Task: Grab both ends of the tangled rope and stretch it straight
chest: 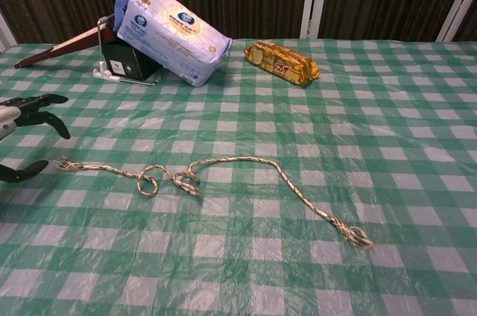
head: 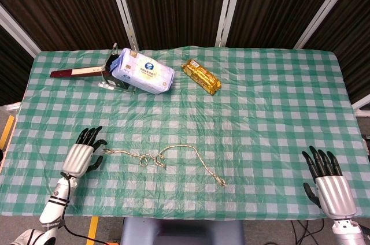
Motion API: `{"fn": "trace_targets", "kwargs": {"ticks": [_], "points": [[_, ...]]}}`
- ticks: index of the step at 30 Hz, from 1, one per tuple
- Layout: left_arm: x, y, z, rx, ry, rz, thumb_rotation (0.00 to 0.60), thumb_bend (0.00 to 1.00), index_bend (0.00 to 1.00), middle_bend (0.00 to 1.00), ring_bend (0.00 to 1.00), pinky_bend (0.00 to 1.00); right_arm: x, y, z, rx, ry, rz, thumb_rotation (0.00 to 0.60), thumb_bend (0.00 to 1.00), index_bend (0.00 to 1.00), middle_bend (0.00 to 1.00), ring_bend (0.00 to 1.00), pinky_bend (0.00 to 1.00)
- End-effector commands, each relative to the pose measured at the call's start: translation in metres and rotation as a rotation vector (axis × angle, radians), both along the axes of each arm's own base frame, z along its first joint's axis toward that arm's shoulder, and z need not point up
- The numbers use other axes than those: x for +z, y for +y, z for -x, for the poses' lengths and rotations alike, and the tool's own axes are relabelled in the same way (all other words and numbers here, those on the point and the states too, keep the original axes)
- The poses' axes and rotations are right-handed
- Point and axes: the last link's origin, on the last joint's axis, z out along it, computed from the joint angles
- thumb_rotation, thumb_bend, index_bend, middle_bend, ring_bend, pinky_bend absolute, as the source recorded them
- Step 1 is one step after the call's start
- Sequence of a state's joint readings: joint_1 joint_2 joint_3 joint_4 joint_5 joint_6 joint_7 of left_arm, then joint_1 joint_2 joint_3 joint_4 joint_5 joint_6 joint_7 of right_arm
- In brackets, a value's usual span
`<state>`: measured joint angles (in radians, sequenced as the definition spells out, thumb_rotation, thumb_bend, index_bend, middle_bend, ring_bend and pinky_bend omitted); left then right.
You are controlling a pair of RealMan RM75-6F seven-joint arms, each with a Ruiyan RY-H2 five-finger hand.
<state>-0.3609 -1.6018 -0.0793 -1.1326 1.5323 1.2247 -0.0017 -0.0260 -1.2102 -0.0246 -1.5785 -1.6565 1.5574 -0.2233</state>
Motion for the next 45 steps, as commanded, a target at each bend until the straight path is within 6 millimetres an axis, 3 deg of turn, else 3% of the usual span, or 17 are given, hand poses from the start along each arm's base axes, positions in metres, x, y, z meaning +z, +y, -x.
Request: {"fn": "trace_targets", "kwargs": {"ticks": [1,16,45], "points": [[-0.010,0.005,-0.003,-0.017,0.007,0.002,0.600,0.42,0.37,0.01,0.00,0.00,-0.001,-0.001,0.001,-0.005,0.003,-0.004,0.600,0.43,0.00,0.00,0.00,0.00],[-0.032,0.012,0.003,-0.030,0.040,0.011,0.600,0.41,0.41,0.05,0.00,0.02,-0.001,-0.004,0.002,-0.016,0.003,0.000,0.600,0.43,0.00,0.00,0.00,0.00],[-0.038,0.020,0.003,-0.033,0.048,-0.015,0.600,0.41,0.56,0.10,0.00,0.03,-0.001,-0.005,0.002,-0.021,0.003,-0.004,0.600,0.43,0.00,0.00,0.00,0.00]]}}
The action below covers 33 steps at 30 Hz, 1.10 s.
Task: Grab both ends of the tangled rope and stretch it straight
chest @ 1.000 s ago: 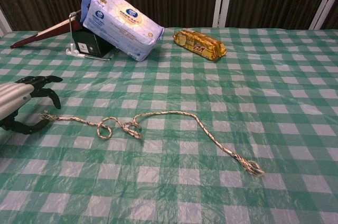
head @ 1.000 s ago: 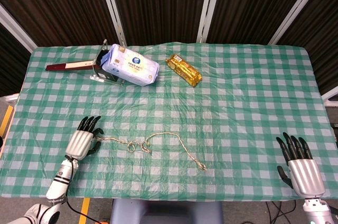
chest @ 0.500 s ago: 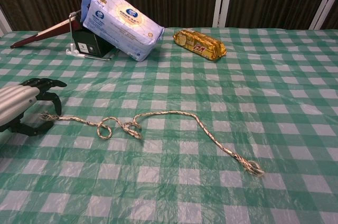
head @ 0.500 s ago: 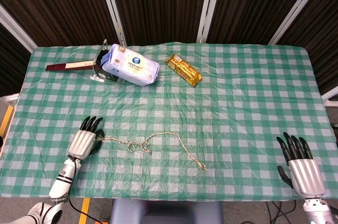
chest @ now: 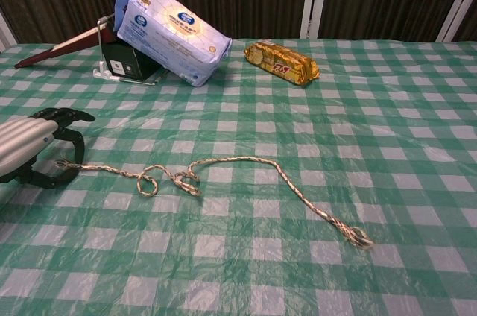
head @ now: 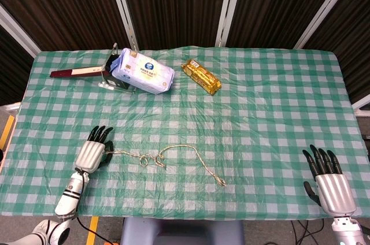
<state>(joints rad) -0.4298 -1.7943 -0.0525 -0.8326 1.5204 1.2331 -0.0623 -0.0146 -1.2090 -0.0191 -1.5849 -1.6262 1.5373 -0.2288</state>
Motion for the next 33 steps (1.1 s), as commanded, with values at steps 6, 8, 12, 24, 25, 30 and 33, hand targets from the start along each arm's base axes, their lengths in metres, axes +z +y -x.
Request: {"fn": "trace_targets", "kwargs": {"ticks": [6,8,12,24,25,30,33], "points": [[0.002,0.001,-0.001,-0.002,-0.003,-0.005,0.600,0.41,0.59,0.10,0.00,0.03,-0.003,-0.002,0.000,0.001,0.006,-0.013,0.600,0.43,0.00,0.00,0.00,0.00],[0.003,-0.001,-0.002,-0.012,-0.001,-0.005,0.600,0.41,0.60,0.10,0.00,0.03,-0.007,-0.005,-0.001,0.017,0.003,-0.028,0.600,0.43,0.00,0.00,0.00,0.00],[0.005,-0.004,-0.002,-0.028,0.000,-0.006,0.600,0.41,0.62,0.10,0.00,0.03,-0.021,-0.014,-0.006,0.060,-0.037,-0.074,0.600,0.43,0.01,0.00,0.00,0.00],[0.014,-0.007,-0.004,-0.038,-0.014,-0.013,0.600,0.41,0.63,0.10,0.00,0.03,-0.092,-0.047,-0.070,0.249,-0.106,-0.234,0.600,0.43,0.47,0.00,0.00,0.00],[0.015,-0.007,-0.004,-0.037,-0.015,-0.013,0.600,0.41,0.63,0.10,0.00,0.03,-0.098,-0.048,-0.074,0.249,-0.114,-0.246,0.600,0.43,0.49,0.00,0.00,0.00],[0.020,-0.006,-0.004,-0.033,-0.017,-0.024,0.600,0.41,0.62,0.10,0.00,0.03,-0.127,-0.050,-0.091,0.248,-0.120,-0.309,0.600,0.43,0.53,0.00,0.00,0.00],[0.022,-0.005,-0.003,-0.027,-0.019,-0.027,0.600,0.41,0.62,0.10,0.00,0.03,-0.142,-0.051,-0.095,0.228,-0.127,-0.334,0.600,0.43,0.54,0.00,0.00,0.00]]}}
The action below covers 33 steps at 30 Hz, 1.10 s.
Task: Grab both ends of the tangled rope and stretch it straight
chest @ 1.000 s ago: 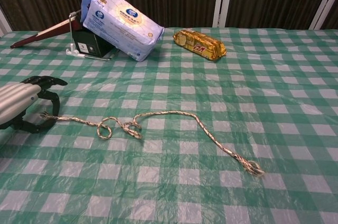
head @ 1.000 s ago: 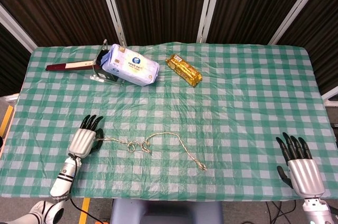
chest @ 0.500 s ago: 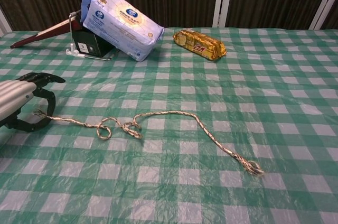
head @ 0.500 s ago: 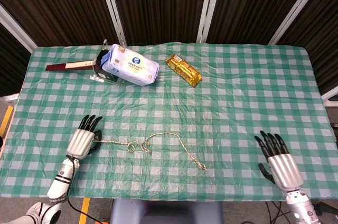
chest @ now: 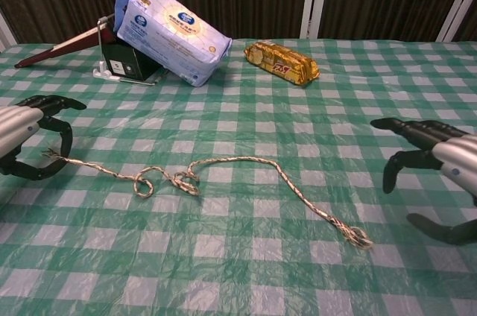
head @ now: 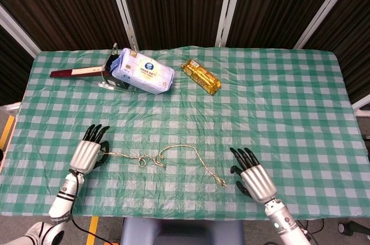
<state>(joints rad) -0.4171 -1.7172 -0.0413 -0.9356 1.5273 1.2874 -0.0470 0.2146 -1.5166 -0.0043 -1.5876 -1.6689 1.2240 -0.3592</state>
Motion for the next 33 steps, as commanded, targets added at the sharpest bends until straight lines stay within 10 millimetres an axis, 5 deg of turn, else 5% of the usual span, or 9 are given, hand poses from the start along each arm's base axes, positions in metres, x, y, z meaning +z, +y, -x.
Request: {"fn": "trace_targets", "kwargs": {"ticks": [1,11,33], "points": [[0.001,0.001,0.001,0.004,0.000,-0.002,0.600,0.41,0.62,0.10,0.00,0.03,-0.017,-0.002,-0.005,-0.017,0.004,-0.033,0.600,0.43,0.55,0.00,0.00,0.00],[0.006,0.002,0.005,0.016,-0.003,-0.003,0.600,0.41,0.61,0.10,0.00,0.03,-0.043,-0.003,-0.015,-0.035,0.028,-0.072,0.600,0.43,0.54,0.00,0.00,0.00],[0.014,0.002,0.006,0.016,-0.011,-0.019,0.600,0.41,0.61,0.10,0.00,0.03,-0.056,-0.013,-0.022,-0.079,0.064,-0.088,0.600,0.43,0.55,0.00,0.00,0.00]]}}
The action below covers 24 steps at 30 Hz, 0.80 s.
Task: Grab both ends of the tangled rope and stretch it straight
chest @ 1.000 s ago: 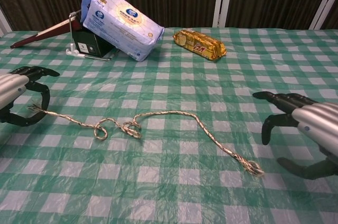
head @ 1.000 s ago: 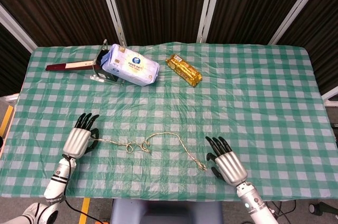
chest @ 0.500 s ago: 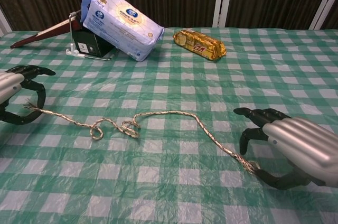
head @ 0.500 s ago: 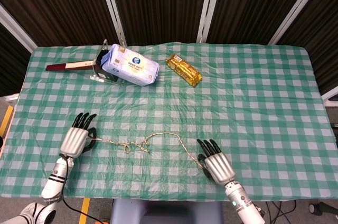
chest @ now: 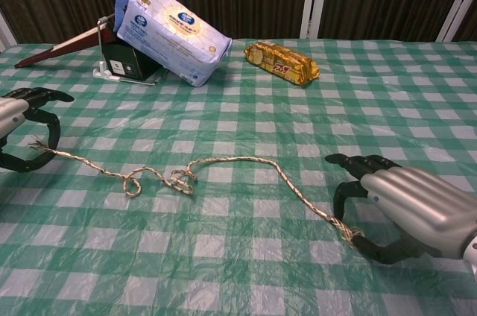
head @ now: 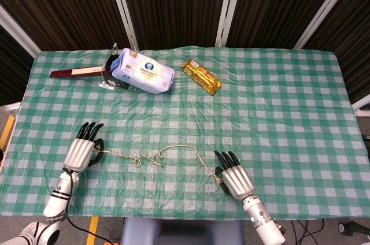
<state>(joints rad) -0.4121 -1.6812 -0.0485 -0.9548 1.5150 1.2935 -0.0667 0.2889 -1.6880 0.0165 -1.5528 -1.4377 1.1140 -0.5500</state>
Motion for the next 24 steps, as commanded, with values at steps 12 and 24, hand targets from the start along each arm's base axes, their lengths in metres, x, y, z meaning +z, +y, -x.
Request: {"fn": "trace_targets", "kwargs": {"ticks": [12,24], "points": [[0.002,0.001,0.002,0.004,0.001,-0.001,0.600,0.41,0.61,0.10,0.00,0.02,-0.004,-0.001,-0.004,0.002,0.020,-0.012,0.600,0.43,0.71,0.06,0.00,0.00],[0.007,0.002,0.003,0.006,0.007,-0.014,0.600,0.41,0.60,0.10,0.00,0.02,0.007,-0.009,-0.004,0.006,0.009,0.033,0.600,0.55,0.80,0.13,0.00,0.00]]}}
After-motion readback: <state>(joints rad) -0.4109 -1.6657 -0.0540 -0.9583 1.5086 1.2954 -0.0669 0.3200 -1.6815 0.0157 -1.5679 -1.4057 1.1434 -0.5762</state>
